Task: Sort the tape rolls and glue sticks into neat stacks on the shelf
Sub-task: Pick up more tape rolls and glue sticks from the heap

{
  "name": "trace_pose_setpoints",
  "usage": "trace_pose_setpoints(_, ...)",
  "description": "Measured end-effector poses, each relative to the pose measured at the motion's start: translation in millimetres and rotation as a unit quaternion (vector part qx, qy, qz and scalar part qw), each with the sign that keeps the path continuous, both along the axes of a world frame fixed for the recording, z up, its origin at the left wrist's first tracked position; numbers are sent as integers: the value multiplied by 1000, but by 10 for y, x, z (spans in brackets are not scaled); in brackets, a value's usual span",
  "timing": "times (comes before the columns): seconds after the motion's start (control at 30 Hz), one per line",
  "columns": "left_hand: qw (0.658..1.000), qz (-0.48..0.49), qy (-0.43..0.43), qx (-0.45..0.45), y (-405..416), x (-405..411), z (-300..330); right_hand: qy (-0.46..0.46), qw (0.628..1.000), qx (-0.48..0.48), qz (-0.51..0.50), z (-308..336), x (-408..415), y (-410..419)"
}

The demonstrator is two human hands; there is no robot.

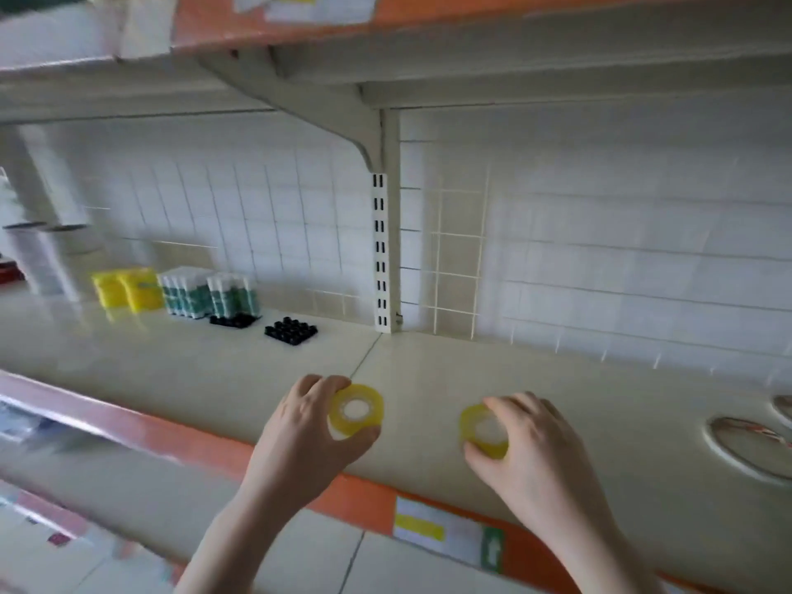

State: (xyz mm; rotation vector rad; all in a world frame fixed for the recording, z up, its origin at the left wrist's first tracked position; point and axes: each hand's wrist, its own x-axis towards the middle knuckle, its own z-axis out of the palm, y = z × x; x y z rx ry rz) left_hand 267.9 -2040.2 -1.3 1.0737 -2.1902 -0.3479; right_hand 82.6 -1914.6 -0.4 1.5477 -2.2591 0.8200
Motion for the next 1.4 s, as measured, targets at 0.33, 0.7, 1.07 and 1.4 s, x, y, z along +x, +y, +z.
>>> trace_pose_setpoints(0.33,998,58,-31,-26,-1364,1669,155,-13,1000,16,8,115,1442,-1450)
trace_pose_setpoints(0.7,991,98,-77,-45,-2939,2672,72,16,998,38,47,102,2501,-3202)
trace_pose_setpoints(1.07,992,102,-75,-14,-4341,3647,168,13,997,38,66,259,3556,-4712)
trace_pose_setpoints(1.4,996,31,-84,-3,-5452,4367,-14,27,996,41,74,503,4165,-5924)
